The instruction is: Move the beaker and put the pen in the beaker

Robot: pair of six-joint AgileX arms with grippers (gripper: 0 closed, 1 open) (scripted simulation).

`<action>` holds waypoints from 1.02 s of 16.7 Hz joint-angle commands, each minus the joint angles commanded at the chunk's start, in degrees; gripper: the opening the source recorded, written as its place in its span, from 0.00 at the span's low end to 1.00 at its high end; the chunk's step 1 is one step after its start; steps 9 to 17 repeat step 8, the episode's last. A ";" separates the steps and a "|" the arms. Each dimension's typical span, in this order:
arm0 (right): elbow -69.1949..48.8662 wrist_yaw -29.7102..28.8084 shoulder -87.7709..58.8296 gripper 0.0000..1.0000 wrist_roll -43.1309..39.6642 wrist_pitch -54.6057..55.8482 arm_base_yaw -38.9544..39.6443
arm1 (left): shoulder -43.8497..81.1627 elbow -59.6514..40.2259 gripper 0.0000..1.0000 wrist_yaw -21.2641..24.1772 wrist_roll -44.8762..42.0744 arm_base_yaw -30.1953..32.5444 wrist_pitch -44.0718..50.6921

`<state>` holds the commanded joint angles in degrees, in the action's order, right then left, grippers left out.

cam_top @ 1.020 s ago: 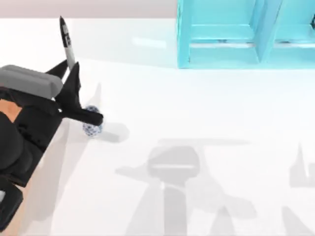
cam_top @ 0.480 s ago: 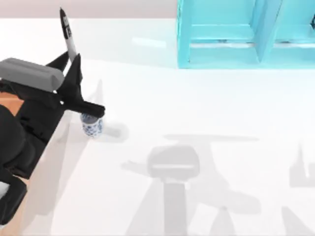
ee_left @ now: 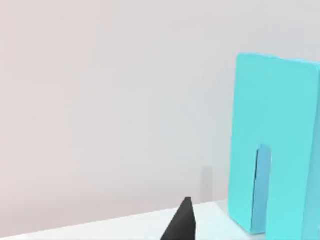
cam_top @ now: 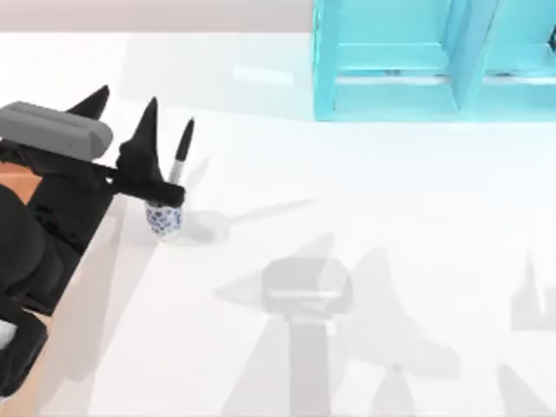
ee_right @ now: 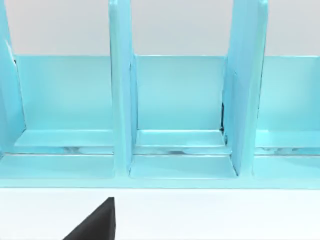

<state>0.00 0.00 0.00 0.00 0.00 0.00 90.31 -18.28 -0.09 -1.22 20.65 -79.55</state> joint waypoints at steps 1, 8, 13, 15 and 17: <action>0.00 0.00 0.00 1.00 0.00 0.00 0.00 | 0.00 0.00 0.90 0.00 0.00 0.00 0.00; 0.00 0.00 0.00 1.00 0.00 0.00 0.00 | 0.00 0.00 1.00 0.00 0.00 0.00 0.00; 0.00 0.00 0.00 1.00 0.00 0.00 0.00 | 0.00 0.00 1.00 0.00 0.00 0.00 0.00; 0.00 0.00 0.00 1.00 0.00 0.00 0.00 | 0.00 0.00 1.00 0.00 0.00 0.00 0.00; 0.00 0.00 0.00 1.00 0.00 0.00 0.00 | 0.00 0.00 1.00 0.00 0.00 0.00 0.00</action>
